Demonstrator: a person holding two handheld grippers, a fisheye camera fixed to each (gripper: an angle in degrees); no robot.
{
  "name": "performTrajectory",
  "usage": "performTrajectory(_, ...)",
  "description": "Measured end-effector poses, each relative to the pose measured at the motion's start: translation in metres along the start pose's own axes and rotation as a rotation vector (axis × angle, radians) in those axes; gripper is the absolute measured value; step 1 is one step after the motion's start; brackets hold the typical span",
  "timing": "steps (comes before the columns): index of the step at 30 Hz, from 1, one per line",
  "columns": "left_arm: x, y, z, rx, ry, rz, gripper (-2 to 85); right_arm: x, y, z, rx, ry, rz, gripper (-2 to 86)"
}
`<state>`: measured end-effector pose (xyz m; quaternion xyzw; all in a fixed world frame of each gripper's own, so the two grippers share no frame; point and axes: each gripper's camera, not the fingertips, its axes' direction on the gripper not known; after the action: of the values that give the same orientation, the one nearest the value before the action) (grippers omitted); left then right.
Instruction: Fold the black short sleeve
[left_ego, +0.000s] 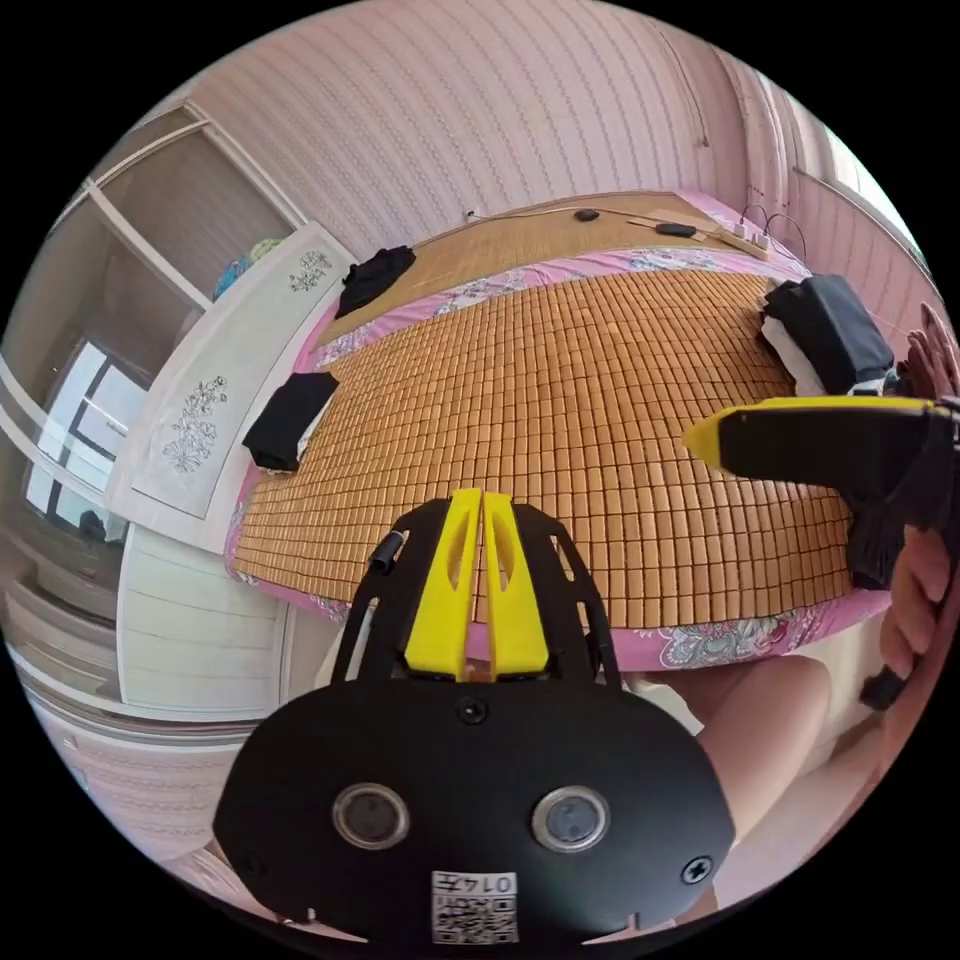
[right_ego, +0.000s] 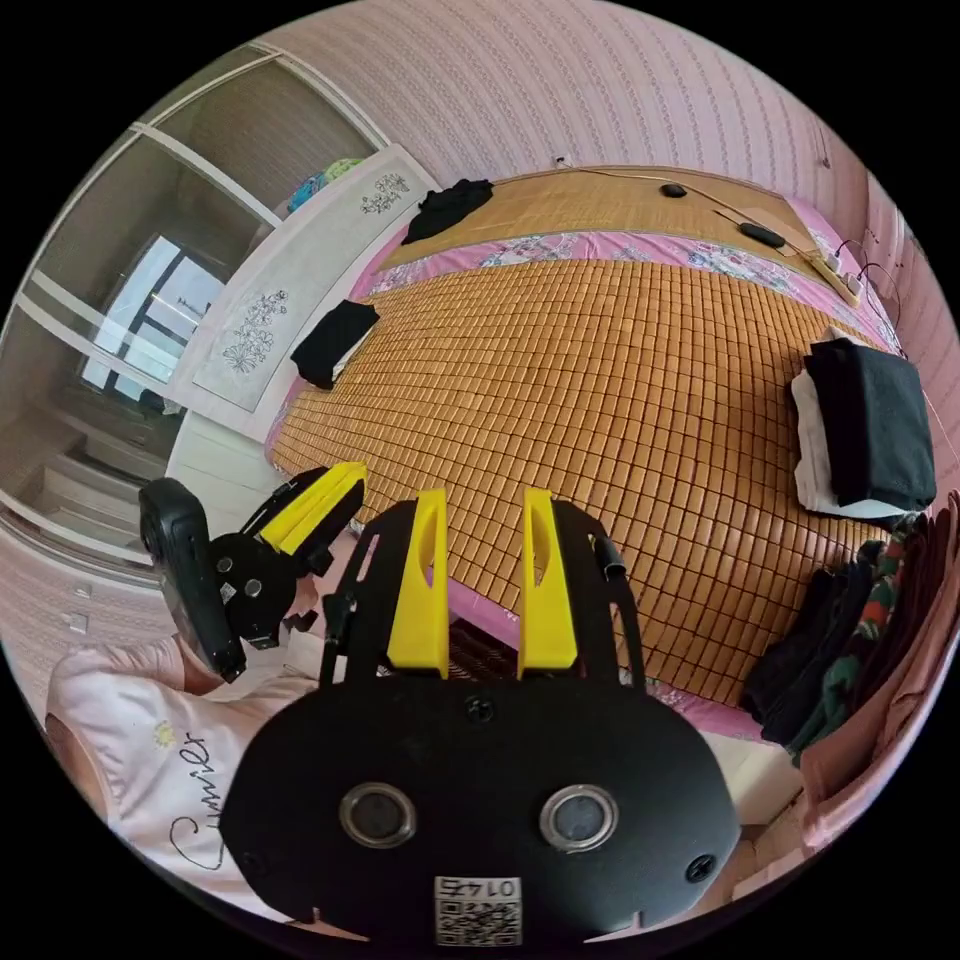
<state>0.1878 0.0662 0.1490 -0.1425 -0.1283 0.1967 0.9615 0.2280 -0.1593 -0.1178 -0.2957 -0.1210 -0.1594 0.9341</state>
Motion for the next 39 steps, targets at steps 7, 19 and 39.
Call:
performTrajectory(7, -0.13, 0.069, -0.027, 0.034, 0.383, -0.239, -0.8, -0.169, 0.003, 0.061, 0.0, -0.026, -0.235, 5.0)
performTrajectory(19, -0.28, 0.124, -0.02, 0.033, 0.419, -0.413, -0.8, -0.339, -0.01, 0.202, -0.168, -0.009, -0.495, 1.4)
performTrajectory(39, -0.462, 0.153, 0.03, -0.181, 0.023, -0.625, -0.8, -0.411, -0.013, 0.37, -0.09, 0.049, -0.54, -0.9)
